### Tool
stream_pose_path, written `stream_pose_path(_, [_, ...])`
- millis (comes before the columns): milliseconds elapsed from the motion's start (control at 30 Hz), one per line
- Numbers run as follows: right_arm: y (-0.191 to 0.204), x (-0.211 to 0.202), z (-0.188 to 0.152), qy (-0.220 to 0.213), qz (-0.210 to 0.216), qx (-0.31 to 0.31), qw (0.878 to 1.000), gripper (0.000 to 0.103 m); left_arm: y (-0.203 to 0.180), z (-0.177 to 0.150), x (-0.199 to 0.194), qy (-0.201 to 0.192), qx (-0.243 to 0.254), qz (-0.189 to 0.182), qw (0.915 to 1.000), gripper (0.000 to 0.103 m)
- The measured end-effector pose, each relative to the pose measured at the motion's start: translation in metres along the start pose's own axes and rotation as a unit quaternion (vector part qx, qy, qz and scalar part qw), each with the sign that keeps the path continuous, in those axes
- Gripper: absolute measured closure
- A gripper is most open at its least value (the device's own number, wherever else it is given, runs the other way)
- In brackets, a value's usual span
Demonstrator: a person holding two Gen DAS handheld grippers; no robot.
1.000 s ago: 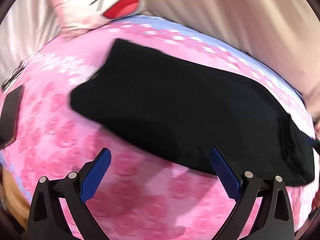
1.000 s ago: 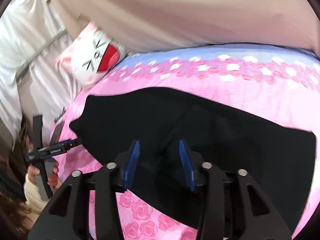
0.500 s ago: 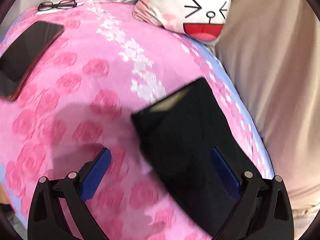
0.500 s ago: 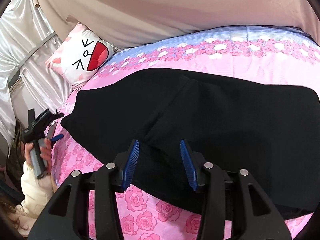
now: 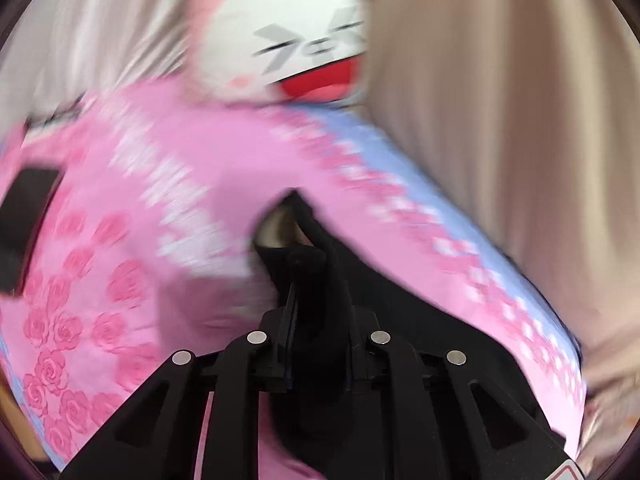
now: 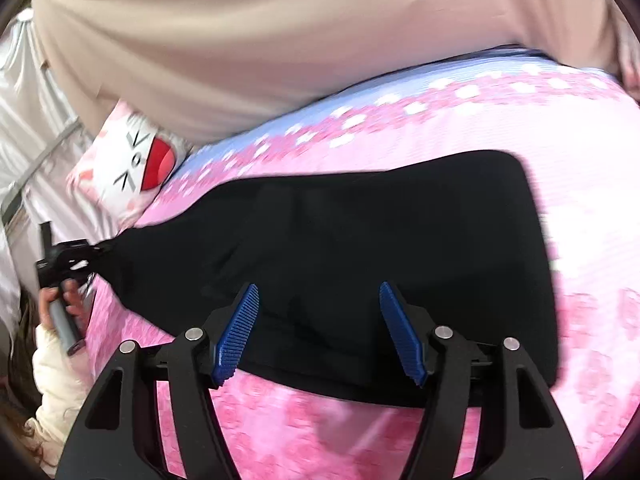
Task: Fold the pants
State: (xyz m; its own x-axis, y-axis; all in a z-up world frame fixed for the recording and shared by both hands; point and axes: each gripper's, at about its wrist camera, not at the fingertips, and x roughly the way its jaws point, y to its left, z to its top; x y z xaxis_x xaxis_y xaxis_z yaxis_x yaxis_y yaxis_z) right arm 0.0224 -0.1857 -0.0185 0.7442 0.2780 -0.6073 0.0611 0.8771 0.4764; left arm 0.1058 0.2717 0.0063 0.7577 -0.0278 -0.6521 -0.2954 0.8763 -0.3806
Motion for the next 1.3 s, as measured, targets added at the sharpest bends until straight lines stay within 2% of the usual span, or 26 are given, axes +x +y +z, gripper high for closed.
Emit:
stream_pose_path(67, [-0.019, -0.014, 0.0, -0.019, -0.012, 0.018, 1.0, 0.041, -0.049, -0.004, -0.018, -0.015, 0.058, -0.029, 0.9978, 0.09])
stream_pose_path(133, [-0.037, -0.027, 0.0, -0.034, -0.015, 0.037, 0.999, 0.041, -0.101, -0.014, -0.033, -0.027, 0.117, -0.06, 0.9909, 0.09])
stream_pose_path(233, [-0.065, -0.05, -0.004, -0.059, -0.018, 0.07, 0.996, 0.041, -0.186, -0.046, -0.051, -0.025, 0.213, -0.112, 0.9702, 0.09])
stream_pose_path(333, [-0.084, -0.068, -0.009, -0.077, -0.028, 0.09, 0.993, 0.041, -0.266, -0.103, -0.055, 0.008, 0.295, -0.165, 0.9413, 0.09])
stream_pose_path(433, [-0.102, -0.086, -0.015, -0.093, -0.037, 0.104, 0.989, 0.041, -0.31, -0.159, -0.046, 0.058, 0.336, -0.194, 0.9197, 0.09])
stream_pose_path(500, [-0.113, -0.095, -0.019, -0.1, -0.044, 0.111, 0.988, 0.041, -0.337, -0.211, -0.035, 0.11, 0.368, -0.214, 0.8979, 0.09])
stream_pose_path(533, [-0.118, -0.098, -0.021, -0.101, -0.045, 0.115, 0.987, 0.04, -0.347, -0.234, -0.029, 0.128, 0.384, -0.213, 0.8892, 0.09])
stream_pose_path(633, [-0.129, -0.1, -0.025, -0.102, -0.047, 0.123, 0.986, 0.04, -0.361, -0.294, -0.006, 0.158, 0.427, -0.179, 0.8721, 0.09])
stream_pose_path(667, [-0.134, -0.101, -0.027, -0.101, -0.046, 0.125, 0.986, 0.04, -0.361, -0.304, -0.001, 0.157, 0.433, -0.169, 0.8714, 0.089])
stream_pose_path(733, [-0.139, -0.101, -0.027, -0.099, -0.041, 0.127, 0.986, 0.04, -0.363, -0.318, -0.004, 0.117, 0.453, -0.147, 0.8713, 0.088])
stream_pose_path(767, [-0.14, -0.1, -0.027, -0.099, -0.038, 0.127, 0.986, 0.04, -0.365, -0.322, -0.008, 0.107, 0.464, -0.136, 0.8687, 0.085])
stream_pose_path(800, [-0.141, -0.099, -0.026, -0.098, -0.036, 0.127, 0.986, 0.04, -0.364, -0.322, -0.011, 0.113, 0.46, -0.14, 0.8693, 0.079])
stream_pose_path(833, [-0.141, -0.097, -0.025, -0.097, -0.032, 0.126, 0.987, 0.04, -0.364, -0.322, -0.012, 0.121, 0.456, -0.149, 0.869, 0.071])
stream_pose_path(900, [-0.14, -0.093, -0.019, -0.096, -0.027, 0.124, 0.987, 0.04, -0.362, -0.314, -0.018, 0.143, 0.44, -0.178, 0.8687, 0.068])
stream_pose_path(933, [-0.139, -0.091, -0.016, -0.096, -0.025, 0.121, 0.988, 0.04, -0.355, -0.308, -0.027, 0.154, 0.423, -0.208, 0.8685, 0.066])
stream_pose_path(967, [-0.136, -0.09, -0.012, -0.095, -0.022, 0.118, 0.988, 0.04, -0.353, -0.301, -0.033, 0.157, 0.415, -0.226, 0.8669, 0.065])
stream_pose_path(1033, [-0.126, -0.09, -0.002, -0.093, -0.009, 0.101, 0.99, 0.04, -0.338, -0.285, -0.056, 0.157, 0.403, -0.268, 0.8608, 0.054])
stream_pose_path(1067, [-0.12, -0.089, 0.004, -0.089, 0.002, 0.09, 0.992, 0.04, -0.329, -0.275, -0.067, 0.149, 0.394, -0.283, 0.8615, 0.051])
stream_pose_path(1100, [-0.114, -0.085, 0.012, -0.081, 0.017, 0.076, 0.994, 0.04, -0.32, -0.263, -0.074, 0.137, 0.386, -0.291, 0.8647, 0.044])
stream_pose_path(1133, [-0.108, -0.081, 0.018, -0.075, 0.027, 0.066, 0.995, 0.034, -0.309, -0.248, -0.08, 0.118, 0.376, -0.288, 0.8729, 0.036])
stream_pose_path(1167, [-0.1, -0.075, 0.027, -0.071, 0.037, 0.051, 0.995, 0.028, -0.299, -0.234, -0.081, 0.1, 0.366, -0.273, 0.8842, 0.033])
stream_pose_path(1233, [-0.086, -0.056, 0.043, -0.05, 0.052, 0.028, 0.997, 0.025, -0.272, -0.203, -0.07, 0.078, 0.342, -0.212, 0.9124, 0.029])
stream_pose_path(1300, [-0.076, -0.027, 0.056, -0.017, 0.068, 0.015, 0.997, 0.025, -0.249, -0.184, -0.052, 0.086, 0.319, -0.161, 0.93, 0.029])
